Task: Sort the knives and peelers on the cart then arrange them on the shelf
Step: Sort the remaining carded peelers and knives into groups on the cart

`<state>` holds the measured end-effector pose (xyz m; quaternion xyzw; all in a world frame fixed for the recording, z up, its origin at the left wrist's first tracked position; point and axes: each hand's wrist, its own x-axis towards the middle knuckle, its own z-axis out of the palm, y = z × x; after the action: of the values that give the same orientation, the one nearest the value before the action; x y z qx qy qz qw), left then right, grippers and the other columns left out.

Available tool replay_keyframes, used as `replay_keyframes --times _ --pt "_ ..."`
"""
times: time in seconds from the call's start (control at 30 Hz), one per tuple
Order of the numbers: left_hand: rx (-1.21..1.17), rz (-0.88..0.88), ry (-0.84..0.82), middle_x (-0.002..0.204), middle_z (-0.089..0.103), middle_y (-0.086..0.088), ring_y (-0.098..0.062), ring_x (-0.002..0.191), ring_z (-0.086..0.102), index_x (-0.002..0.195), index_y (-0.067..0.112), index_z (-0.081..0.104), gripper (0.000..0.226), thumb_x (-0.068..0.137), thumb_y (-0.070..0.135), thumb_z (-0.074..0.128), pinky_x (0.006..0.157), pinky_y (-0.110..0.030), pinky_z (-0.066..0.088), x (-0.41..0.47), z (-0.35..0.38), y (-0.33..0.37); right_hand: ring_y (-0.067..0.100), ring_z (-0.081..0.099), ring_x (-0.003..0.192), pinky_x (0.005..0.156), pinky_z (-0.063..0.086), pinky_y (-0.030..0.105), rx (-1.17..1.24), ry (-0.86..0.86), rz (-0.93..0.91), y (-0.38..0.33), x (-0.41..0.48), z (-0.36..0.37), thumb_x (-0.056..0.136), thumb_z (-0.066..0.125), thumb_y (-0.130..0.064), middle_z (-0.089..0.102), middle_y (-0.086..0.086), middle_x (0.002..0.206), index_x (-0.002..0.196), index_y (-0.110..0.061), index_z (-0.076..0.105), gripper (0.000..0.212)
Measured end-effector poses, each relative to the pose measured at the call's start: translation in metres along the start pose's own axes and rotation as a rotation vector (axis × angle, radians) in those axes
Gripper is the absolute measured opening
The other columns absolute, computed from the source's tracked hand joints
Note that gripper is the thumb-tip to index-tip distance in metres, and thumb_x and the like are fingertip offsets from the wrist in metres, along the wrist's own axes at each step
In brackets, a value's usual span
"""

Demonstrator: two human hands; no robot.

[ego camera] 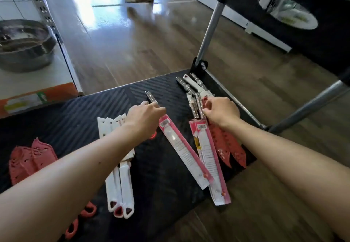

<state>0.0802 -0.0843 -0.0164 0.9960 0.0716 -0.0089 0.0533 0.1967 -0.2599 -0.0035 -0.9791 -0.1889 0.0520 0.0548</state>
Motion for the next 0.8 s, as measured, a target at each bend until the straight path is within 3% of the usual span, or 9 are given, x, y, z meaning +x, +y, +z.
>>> replay_keyframes --times 0.07,0.17,0.27,0.4,0.5,0.8 --pt "-0.048 -0.053 0.027 0.118 0.058 0.000 -0.026 0.111 0.055 0.111 0.023 0.056 0.021 0.092 0.024 0.049 0.074 -0.036 0.045 0.014 0.004 0.001 0.030 0.062 0.103 0.074 0.045 0.030 0.082 -0.021 0.082 -0.001 0.005 0.002 0.086 0.058 -0.032 0.067 0.009 0.111 0.106 -0.016 0.065 0.027" --pt "-0.293 -0.285 0.019 0.116 0.061 -0.008 -0.032 0.104 0.058 0.111 0.020 0.058 0.024 0.090 0.027 0.049 0.070 -0.034 0.040 0.028 0.008 0.003 0.030 0.061 0.106 0.080 0.049 0.032 0.130 -0.025 0.131 -0.007 0.012 0.007 0.086 0.059 -0.034 0.066 0.008 0.113 0.108 -0.014 0.065 0.030" --pt "-0.458 -0.433 -0.053 0.119 0.060 -0.011 -0.032 0.106 0.057 0.122 0.022 0.053 0.034 0.089 0.027 0.050 0.075 -0.034 0.041 0.038 0.014 0.000 0.031 0.061 0.105 0.074 0.045 0.031 0.113 -0.051 0.156 -0.009 0.015 0.011 0.086 0.060 -0.036 0.064 0.009 0.113 0.106 -0.011 0.063 0.032" --pt "-0.459 -0.392 -0.191 0.131 0.046 -0.010 -0.032 0.117 0.050 0.137 0.034 0.039 0.049 0.089 0.031 0.051 0.089 -0.035 0.043 0.041 0.018 0.005 0.031 0.061 0.101 0.067 0.040 0.029 0.101 -0.088 0.148 -0.011 0.017 0.021 0.086 0.062 -0.038 0.065 0.012 0.108 0.087 -0.011 0.058 0.027" --pt "-0.468 -0.377 -0.217 0.131 0.039 -0.010 -0.033 0.114 0.052 0.131 0.032 0.049 0.041 0.090 0.032 0.052 0.095 -0.037 0.043 0.041 0.022 0.010 0.030 0.062 0.098 0.066 0.040 0.028 0.129 -0.044 0.126 -0.012 0.021 0.024 0.085 0.063 -0.037 0.066 0.011 0.105 0.094 -0.008 0.062 0.031" --pt "-0.473 -0.391 -0.125 0.121 0.045 -0.009 -0.032 0.107 0.054 0.120 0.026 0.059 0.030 0.092 0.032 0.052 0.082 -0.035 0.043 0.042 0.023 0.013 0.020 0.062 0.091 0.067 0.044 0.027 0.231 -0.015 0.101 -0.012 0.025 0.036 0.077 0.070 -0.047 0.066 0.005 0.088 0.089 -0.007 0.064 0.042"
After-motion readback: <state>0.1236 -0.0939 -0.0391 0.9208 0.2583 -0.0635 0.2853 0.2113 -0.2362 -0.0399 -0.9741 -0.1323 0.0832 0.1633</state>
